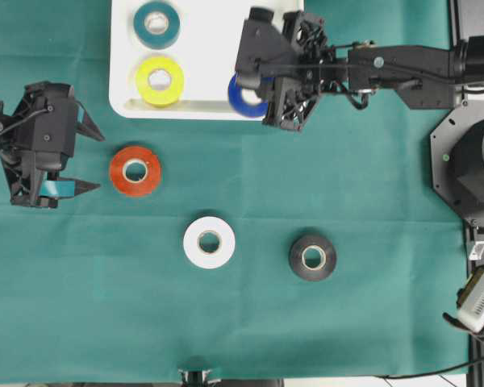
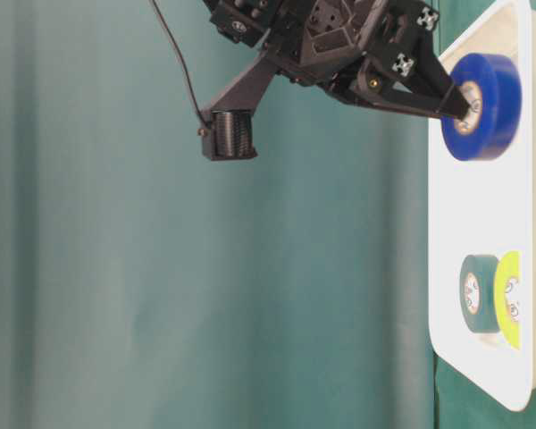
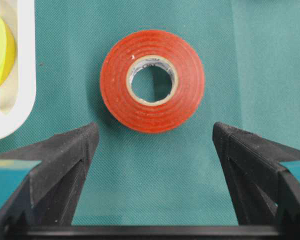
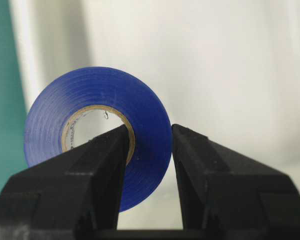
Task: Put the tape alternately from left to right into the white case.
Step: 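Carry the blue roll up into the tray's right side and lower it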
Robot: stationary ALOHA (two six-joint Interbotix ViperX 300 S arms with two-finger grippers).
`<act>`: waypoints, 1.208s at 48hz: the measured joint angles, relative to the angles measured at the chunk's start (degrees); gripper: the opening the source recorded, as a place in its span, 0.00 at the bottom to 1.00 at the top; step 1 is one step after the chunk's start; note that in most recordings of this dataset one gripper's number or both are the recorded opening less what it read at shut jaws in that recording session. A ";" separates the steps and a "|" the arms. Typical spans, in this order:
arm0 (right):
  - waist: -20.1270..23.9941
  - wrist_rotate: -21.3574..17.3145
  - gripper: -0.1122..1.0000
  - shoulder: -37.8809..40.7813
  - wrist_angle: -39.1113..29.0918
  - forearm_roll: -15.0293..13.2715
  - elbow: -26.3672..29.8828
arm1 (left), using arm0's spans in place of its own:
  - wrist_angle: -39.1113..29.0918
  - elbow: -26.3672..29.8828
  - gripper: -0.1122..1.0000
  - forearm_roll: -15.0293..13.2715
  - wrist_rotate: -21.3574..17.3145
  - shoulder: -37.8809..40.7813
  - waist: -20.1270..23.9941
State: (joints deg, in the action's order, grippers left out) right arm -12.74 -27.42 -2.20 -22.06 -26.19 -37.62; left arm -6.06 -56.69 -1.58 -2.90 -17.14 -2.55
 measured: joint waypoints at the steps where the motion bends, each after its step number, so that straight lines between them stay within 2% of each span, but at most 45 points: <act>1: -0.53 0.00 0.11 0.09 0.09 -0.26 -0.09 | 0.00 0.00 1.00 0.00 0.00 0.00 0.00; 17: -5.27 0.00 0.11 0.09 4.83 -1.49 -1.93 | 0.00 0.00 1.00 0.09 0.09 0.00 0.00; 58: -5.71 -0.09 0.11 0.09 6.59 -1.49 -3.52 | 0.00 0.00 1.00 0.09 0.00 0.00 0.00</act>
State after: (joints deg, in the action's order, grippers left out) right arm -18.46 -27.51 -2.11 -15.47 -27.69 -41.13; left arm -6.06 -56.69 -1.49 -2.90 -17.14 -2.55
